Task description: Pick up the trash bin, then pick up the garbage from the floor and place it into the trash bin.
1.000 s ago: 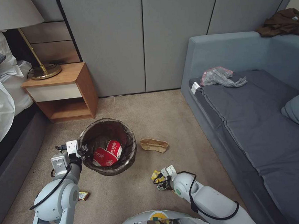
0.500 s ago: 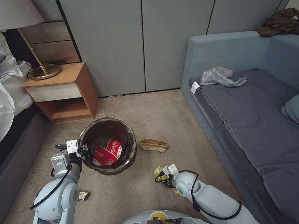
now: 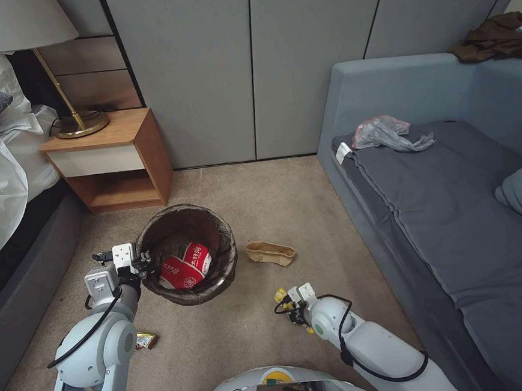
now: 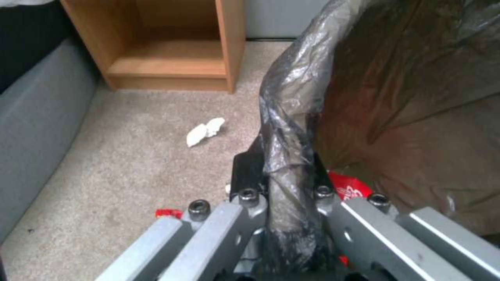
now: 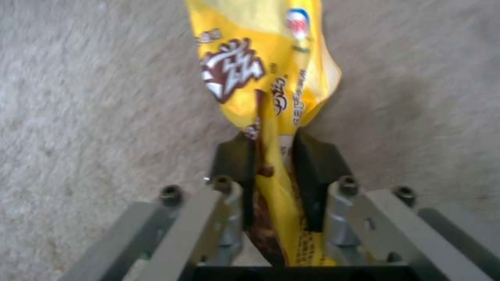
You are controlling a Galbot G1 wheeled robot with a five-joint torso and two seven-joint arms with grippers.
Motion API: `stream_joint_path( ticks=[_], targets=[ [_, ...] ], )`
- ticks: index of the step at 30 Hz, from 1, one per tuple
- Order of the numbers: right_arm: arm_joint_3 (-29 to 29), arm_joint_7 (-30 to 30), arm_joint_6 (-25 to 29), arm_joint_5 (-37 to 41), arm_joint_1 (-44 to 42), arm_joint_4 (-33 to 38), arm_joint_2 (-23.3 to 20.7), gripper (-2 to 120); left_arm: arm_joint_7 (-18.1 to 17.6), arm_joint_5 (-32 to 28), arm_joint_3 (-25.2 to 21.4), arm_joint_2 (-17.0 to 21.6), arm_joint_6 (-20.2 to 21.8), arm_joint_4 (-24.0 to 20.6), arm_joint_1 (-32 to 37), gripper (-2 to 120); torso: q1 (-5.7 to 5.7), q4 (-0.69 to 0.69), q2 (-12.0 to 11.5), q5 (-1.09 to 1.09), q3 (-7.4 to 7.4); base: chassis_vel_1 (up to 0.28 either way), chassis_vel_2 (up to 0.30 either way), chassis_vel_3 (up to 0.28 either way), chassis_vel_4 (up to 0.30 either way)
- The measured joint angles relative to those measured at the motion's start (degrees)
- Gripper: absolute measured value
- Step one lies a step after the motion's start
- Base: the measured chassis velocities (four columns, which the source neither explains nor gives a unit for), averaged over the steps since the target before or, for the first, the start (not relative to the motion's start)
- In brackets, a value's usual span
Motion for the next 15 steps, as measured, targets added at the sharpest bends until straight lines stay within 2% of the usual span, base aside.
stream_joint_path(
  ticks=[1,4,8,14,15],
  targets=[
    [0.0,0.0,0.0,0.0,0.0,0.0,0.0,13,0.0,0.0,0.0,0.0,0.0,0.0,0.0,0,0.0,0.0,0.0,0.0,0.0,0.0,0.0,0.0,0.0],
    [1.6,0.4,-0.6,0.5,-0.4,2.4,-1.7,0,0.0,0.0,-0.3,0.1,0.0,0.0,0.0,0,0.0,-0.02,0.0,-0.05,0.0,0.0,0.0,0.0,0.0],
    [2.3,0.9,-1.1,1.2,-0.6,4.5,-2.9,0,0.0,0.0,-0.3,0.2,0.0,0.0,0.0,0,0.0,-0.03,0.0,-0.05,0.0,0.0,0.0,0.0,0.0],
    [7.5,4.2,-1.6,9.3,-1.6,18.6,-9.2,0,0.1,0.1,-0.4,0.2,0.1,0.1,0.0,0,0.0,-0.03,0.0,-0.05,-0.01,0.0,0.0,0.0,0.0],
    [7.5,4.2,-1.6,9.3,-1.6,18.6,-9.2,0,0.1,0.1,-0.4,0.2,0.1,0.1,0.0,0,0.0,-0.03,0.0,-0.05,-0.01,0.0,0.0,0.0,0.0]
  ],
)
